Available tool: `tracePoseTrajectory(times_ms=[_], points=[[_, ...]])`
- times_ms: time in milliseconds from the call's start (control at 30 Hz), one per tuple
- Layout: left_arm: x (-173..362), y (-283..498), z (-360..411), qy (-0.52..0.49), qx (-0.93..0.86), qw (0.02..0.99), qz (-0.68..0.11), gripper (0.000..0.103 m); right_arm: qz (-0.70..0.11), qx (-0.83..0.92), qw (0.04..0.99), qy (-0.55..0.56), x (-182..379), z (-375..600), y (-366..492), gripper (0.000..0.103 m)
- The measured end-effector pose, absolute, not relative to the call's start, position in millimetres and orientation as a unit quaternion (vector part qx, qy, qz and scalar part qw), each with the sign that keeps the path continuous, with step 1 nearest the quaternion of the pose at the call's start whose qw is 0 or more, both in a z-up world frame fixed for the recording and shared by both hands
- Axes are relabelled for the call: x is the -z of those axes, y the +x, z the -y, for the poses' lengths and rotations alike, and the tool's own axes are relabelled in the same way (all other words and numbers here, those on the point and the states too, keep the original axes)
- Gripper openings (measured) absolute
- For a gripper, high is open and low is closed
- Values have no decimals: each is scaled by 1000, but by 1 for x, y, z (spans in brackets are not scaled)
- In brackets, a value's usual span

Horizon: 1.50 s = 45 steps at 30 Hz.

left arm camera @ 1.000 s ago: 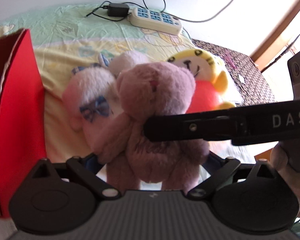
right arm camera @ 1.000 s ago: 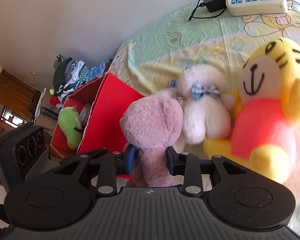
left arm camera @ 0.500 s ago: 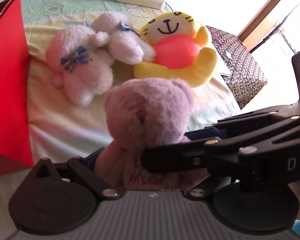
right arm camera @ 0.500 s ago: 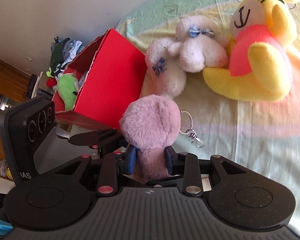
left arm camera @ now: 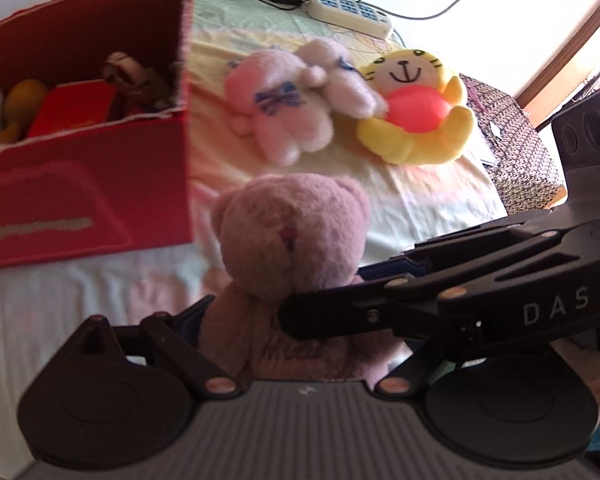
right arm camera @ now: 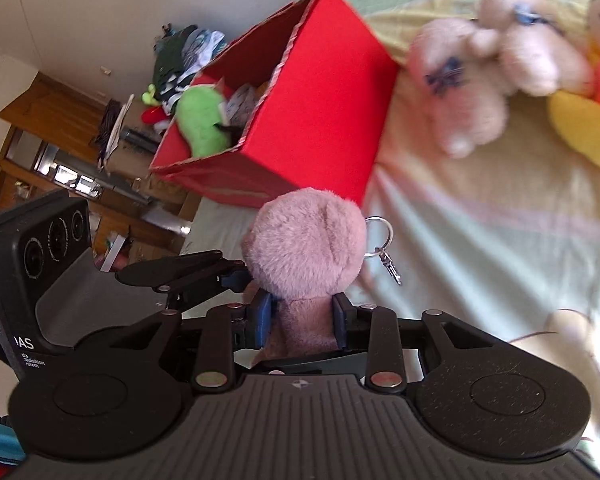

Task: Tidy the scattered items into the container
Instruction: 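Carry the pink teddy bear with the right gripper over the red box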

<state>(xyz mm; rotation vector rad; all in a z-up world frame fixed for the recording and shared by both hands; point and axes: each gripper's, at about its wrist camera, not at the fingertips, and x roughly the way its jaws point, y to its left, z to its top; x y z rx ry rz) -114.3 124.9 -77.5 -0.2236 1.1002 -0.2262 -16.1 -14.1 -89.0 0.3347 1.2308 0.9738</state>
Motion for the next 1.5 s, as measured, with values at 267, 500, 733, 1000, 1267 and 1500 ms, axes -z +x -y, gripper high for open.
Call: tracePoseTrajectory(times_ms=[267, 500, 733, 1000, 1267, 1500], points=[[66, -136, -185, -86, 90, 836, -534, 90, -555, -445, 687, 153, 85, -49, -32, 33], [55, -155, -244, -66, 85, 838, -535, 90, -548, -442, 691, 161, 77, -102, -50, 34], [39, -170, -293, -49, 76, 847, -523, 89, -527, -442, 706, 169, 66, -146, -67, 34], [17, -176, -324, -35, 75, 859, -506, 89, -502, -436, 726, 176, 45, -184, -77, 35], [-1, -170, -328, -27, 70, 870, -487, 89, -480, -432, 744, 173, 24, -195, -76, 35], [-16, -162, -321, -7, 63, 878, -474, 89, -458, -430, 759, 171, 9, -195, -70, 35]])
